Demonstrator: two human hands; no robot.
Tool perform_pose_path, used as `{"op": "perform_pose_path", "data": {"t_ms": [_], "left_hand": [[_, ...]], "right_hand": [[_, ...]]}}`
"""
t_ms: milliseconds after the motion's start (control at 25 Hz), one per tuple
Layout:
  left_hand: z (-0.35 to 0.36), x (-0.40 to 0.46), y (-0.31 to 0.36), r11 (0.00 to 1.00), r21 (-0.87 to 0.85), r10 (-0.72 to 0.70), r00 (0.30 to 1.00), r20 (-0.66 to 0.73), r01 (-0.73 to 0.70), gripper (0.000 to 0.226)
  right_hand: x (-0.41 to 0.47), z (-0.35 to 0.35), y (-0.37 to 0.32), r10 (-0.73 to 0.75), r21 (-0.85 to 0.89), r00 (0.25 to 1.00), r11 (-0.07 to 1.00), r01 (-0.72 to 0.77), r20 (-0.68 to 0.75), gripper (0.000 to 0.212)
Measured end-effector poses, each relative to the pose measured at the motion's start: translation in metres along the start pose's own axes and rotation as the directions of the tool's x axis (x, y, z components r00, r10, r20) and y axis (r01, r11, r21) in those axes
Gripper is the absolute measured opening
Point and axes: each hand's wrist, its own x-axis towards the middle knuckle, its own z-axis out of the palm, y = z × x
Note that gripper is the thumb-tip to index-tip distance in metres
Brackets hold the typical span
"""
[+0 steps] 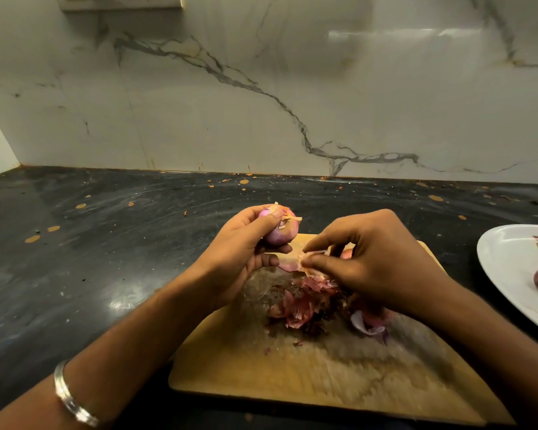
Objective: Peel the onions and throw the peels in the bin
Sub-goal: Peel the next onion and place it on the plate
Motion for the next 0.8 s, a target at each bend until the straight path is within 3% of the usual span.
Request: {"op": "perform_pose_path", "data": {"t_ms": [80, 200, 280, 480, 680, 800], "left_hand": [[0.000, 0.000, 0.000, 1.000, 0.007, 0.014, 1.000, -0.001, -0.014, 0.035], [0.003, -0.002, 0.001, 0.999, 0.023, 0.038, 0.999, 0.009, -0.038, 0.044], [0.005, -0.004, 0.002, 0.997, 0.052, 0.050, 0.999, 0.012, -0.050, 0.046], [0.010, -0.009, 0.002, 0.986, 0.146, 0.066, 0.994, 0.087, -0.079, 0.055], [0.011, -0.009, 0.002, 0.987, 0.143, 0.058, 0.992, 0.115, -0.074, 0.049], [0.012, -0.010, -0.001, 0.976, 0.199, 0.066, 0.991, 0.115, -0.088, 0.051]], "right_hand": [[0.000, 0.001, 0.001, -0.021, -0.021, 0.999, 1.000, 0.022, 0.039, 0.031], [0.002, 0.002, 0.003, -0.057, -0.006, 0.990, 0.998, 0.056, -0.129, 0.015], [0.002, 0.003, 0.003, -0.041, -0.062, 0.978, 0.998, 0.029, -0.203, 0.022], [0.006, 0.012, 0.003, -0.065, -0.364, 0.998, 0.930, 0.056, -0.012, 0.035], [0.005, 0.011, 0.001, -0.101, -0.342, 0.995, 0.934, 0.102, 0.022, 0.026], [0.008, 0.012, -0.003, -0.105, -0.491, 0.992, 0.862, 0.124, 0.066, 0.032]]}}
